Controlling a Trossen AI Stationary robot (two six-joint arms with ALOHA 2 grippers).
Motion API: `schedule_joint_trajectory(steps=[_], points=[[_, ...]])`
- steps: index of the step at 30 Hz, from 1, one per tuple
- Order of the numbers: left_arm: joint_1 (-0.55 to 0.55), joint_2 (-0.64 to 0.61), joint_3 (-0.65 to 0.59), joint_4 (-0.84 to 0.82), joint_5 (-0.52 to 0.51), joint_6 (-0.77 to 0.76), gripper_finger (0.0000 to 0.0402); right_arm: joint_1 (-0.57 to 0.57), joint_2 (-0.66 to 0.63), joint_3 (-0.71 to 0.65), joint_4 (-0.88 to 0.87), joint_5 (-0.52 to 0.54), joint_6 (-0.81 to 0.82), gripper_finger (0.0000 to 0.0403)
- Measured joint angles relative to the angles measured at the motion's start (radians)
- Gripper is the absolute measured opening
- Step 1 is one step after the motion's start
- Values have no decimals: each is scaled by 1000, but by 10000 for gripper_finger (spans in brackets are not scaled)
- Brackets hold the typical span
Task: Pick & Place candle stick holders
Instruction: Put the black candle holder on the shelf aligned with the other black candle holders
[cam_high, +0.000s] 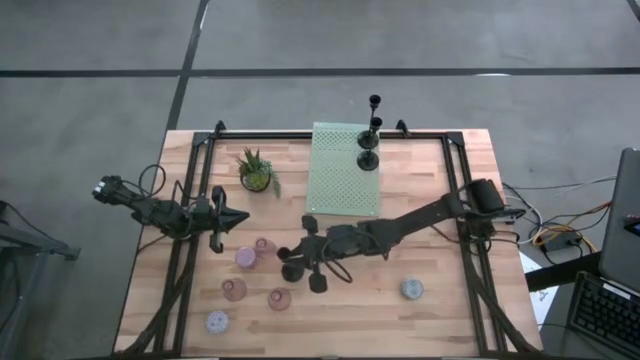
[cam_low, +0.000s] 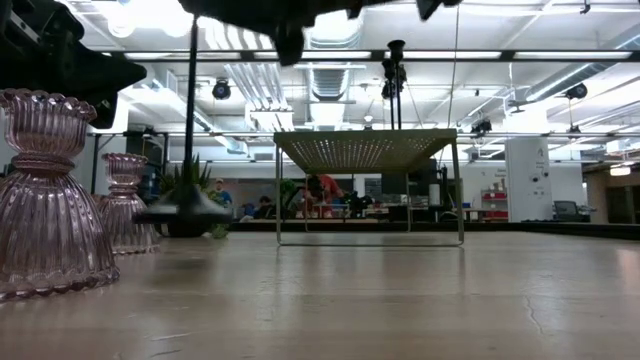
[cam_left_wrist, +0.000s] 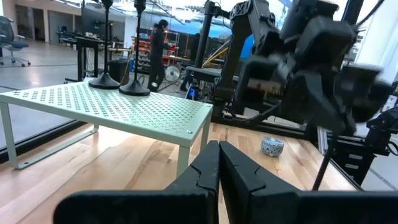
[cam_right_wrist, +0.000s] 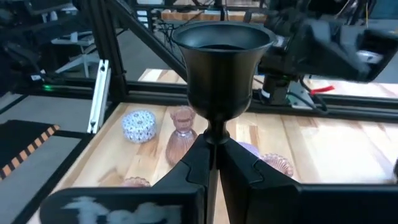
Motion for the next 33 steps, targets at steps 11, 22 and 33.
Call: schedule_joint_trajectory(steps=[11,22,33], points=[[0,0,0,0,0,0,12,29,-214,-21,-211,-32,-24,14],[0,2,0,0,0,0,12,41,-495,-128,-387,103,-30,13],[0,5,0,0,0,0,12,12,-799,-319,-394,471,-14,13]])
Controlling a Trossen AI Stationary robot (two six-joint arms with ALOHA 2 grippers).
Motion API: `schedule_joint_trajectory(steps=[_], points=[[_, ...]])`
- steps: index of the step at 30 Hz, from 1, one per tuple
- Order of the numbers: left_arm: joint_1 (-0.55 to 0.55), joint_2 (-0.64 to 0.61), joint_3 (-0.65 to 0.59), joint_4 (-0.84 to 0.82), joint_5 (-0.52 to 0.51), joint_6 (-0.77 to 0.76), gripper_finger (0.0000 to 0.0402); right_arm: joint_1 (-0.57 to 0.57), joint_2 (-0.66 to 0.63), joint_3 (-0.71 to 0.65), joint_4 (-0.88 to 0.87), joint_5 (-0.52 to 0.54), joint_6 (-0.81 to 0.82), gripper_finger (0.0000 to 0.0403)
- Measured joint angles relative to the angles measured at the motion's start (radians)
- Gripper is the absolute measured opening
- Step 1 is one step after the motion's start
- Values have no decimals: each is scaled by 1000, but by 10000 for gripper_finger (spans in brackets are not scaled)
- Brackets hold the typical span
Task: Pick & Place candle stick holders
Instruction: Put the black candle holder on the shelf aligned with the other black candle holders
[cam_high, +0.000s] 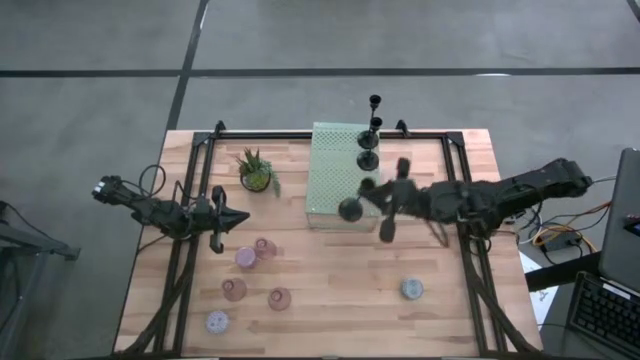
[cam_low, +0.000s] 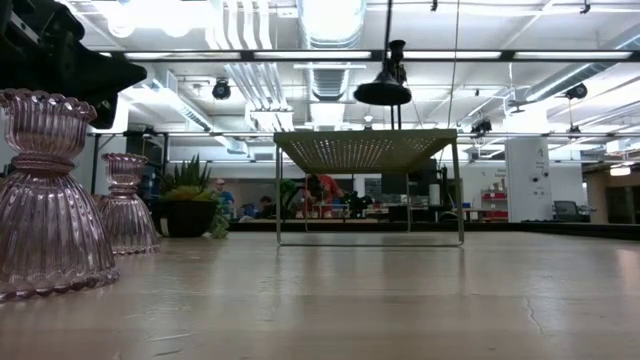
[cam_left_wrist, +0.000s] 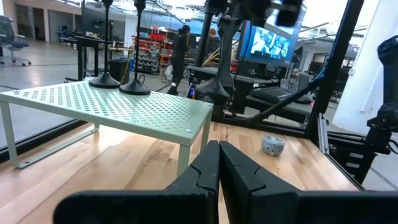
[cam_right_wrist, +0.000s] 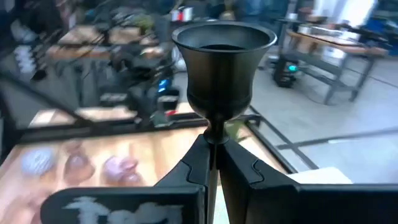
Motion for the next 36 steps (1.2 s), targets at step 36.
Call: schedule_joint_trajectory(steps=[36], points=[[0,0,0,0,0,0,12,-265,-77,-93,-101,-4,80,16]])
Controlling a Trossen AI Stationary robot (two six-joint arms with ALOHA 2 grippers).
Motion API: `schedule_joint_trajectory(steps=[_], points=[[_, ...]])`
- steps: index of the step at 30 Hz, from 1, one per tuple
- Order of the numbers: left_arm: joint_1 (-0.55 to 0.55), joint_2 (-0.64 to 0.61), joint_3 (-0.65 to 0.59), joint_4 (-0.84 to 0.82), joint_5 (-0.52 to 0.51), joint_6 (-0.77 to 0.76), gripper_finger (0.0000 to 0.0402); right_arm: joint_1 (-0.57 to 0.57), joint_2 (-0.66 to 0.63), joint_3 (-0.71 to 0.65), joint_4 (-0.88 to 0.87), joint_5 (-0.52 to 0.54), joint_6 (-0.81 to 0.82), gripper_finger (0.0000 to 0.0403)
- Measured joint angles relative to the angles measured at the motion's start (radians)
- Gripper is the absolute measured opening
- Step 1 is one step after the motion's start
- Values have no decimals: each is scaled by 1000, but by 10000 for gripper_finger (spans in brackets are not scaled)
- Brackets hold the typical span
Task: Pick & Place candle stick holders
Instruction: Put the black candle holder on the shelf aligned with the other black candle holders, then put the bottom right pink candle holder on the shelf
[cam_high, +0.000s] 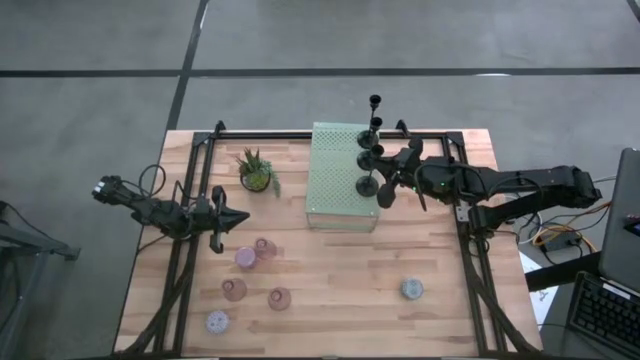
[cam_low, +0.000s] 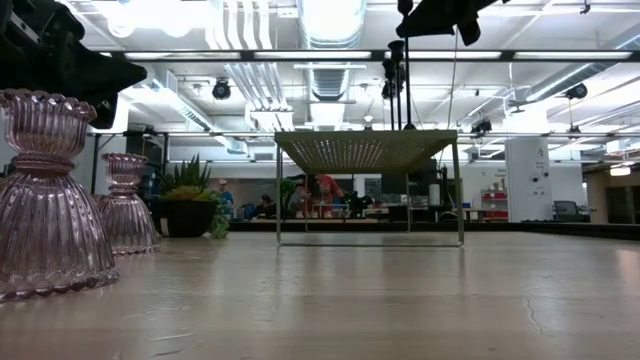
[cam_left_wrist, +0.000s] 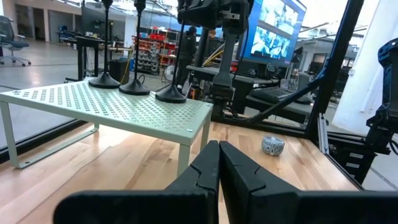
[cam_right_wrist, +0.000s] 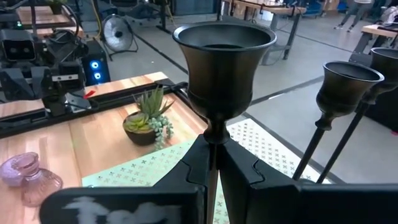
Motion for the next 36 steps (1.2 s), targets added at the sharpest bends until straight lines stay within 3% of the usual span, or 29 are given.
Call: schedule_joint_trajectory(steps=[18,30,36], points=[[0,0,0,0,0,0,12,0,1,-5,-5,0,16,53],[0,0,0,0,0,0,12,4,-10,-5,-150,-11,71,148],[0,0,0,0,0,0,12,17,-58,-5,-301,-20,156,174]])
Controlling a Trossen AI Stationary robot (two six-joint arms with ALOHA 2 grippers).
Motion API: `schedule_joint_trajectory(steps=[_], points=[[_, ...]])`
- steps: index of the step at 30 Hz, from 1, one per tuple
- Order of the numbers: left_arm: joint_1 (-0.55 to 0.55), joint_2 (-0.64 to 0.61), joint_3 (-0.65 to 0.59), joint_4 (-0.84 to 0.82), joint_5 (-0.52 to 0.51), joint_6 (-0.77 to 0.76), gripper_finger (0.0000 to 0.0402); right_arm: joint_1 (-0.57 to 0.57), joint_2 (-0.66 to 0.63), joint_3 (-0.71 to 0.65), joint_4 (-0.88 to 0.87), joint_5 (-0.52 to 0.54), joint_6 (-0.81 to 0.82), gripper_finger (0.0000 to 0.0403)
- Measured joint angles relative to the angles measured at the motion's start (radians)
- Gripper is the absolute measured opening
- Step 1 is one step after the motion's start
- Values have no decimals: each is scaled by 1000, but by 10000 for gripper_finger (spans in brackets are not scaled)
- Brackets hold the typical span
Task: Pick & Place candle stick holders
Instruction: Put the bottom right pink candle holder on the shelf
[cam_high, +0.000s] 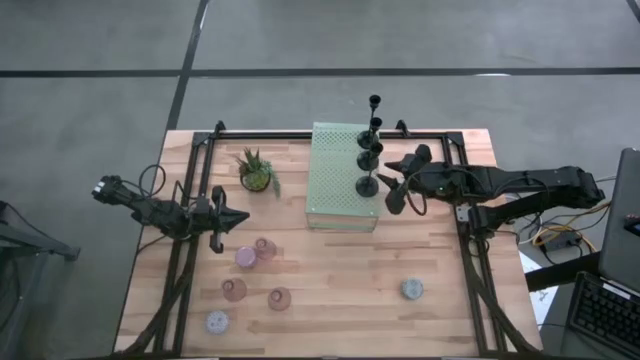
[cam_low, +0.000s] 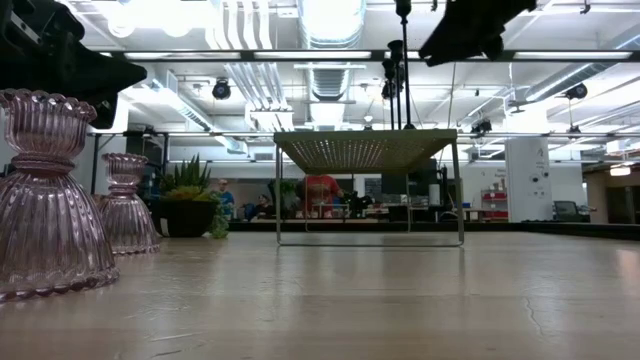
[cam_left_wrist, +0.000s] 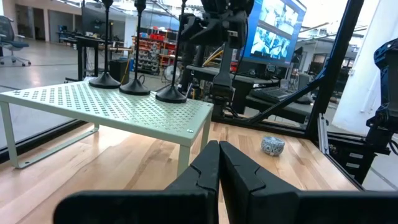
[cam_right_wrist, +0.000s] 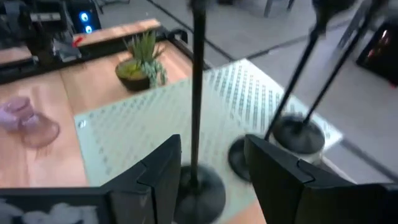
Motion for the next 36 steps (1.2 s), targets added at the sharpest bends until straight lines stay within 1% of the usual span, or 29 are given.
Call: schedule_joint_trajectory(steps=[3,6,13,18,23,27,32,34,36], points=[[0,0,0,0,0,0,12,28,-24,-6,-48,-16,35,178],[0,0,0,0,0,0,12,70,-45,-29,-45,-50,50,175],[0,0,0,0,0,0,12,221,-86,-108,-25,-60,110,144],[0,0,0,0,0,0,12,361,-100,-190,76,7,154,106],[0,0,0,0,0,0,12,481,-104,-249,149,118,138,53],[0,0,0,0,0,0,12,544,-111,-283,175,173,83,14],[0,0,0,0,0,0,12,565,-149,-341,182,178,73,9],[0,0,0,0,0,0,12,569,-177,-391,235,178,65,8],[0,0,0,0,0,0,12,572,-217,-450,305,158,21,8]])
